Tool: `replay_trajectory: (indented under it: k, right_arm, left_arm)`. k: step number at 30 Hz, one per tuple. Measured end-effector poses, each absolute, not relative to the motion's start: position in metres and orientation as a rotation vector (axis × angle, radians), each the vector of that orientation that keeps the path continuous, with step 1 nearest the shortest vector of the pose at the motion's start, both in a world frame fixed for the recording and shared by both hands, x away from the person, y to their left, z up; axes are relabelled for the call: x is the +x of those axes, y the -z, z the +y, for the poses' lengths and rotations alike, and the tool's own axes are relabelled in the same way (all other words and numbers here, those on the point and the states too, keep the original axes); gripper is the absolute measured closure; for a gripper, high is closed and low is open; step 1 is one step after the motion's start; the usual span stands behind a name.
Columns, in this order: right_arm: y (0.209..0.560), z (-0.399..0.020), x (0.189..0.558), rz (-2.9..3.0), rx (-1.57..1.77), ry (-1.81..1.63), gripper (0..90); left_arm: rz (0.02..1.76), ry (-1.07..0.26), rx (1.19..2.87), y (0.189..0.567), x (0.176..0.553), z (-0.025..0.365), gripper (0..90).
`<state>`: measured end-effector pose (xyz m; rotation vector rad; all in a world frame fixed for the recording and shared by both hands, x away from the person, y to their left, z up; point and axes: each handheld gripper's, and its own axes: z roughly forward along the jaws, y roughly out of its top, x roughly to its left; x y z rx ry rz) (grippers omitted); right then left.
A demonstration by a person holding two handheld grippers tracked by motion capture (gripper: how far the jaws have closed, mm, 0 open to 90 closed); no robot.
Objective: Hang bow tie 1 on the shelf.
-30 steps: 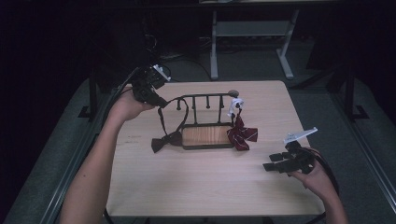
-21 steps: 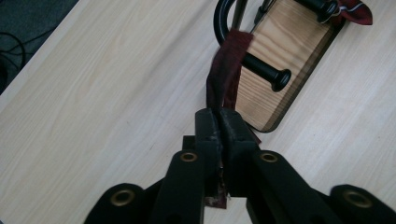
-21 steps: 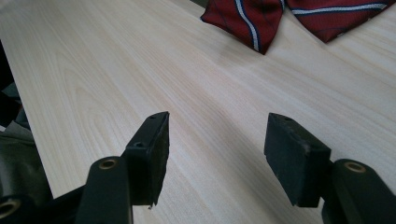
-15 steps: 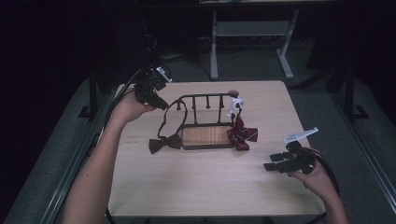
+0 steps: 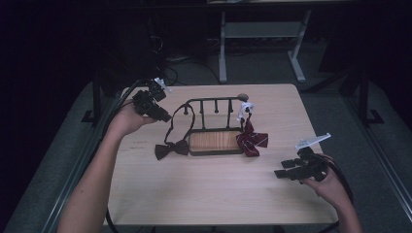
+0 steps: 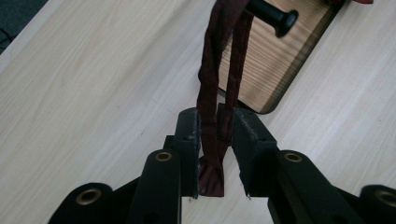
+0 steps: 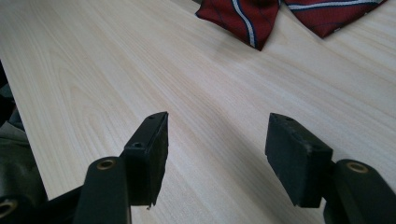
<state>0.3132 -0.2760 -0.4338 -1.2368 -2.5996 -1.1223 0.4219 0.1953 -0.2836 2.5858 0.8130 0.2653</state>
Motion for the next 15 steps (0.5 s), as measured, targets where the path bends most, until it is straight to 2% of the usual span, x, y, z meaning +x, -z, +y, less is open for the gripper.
replay_trajectory:
  k: [15]
  right_arm:
    - [0.432,-0.278,0.313,-2.610,-1.251,1.123,38.0]
  left_arm:
    - [0.775,-0.267,2.565,0.293,0.399,0.206,62.9]
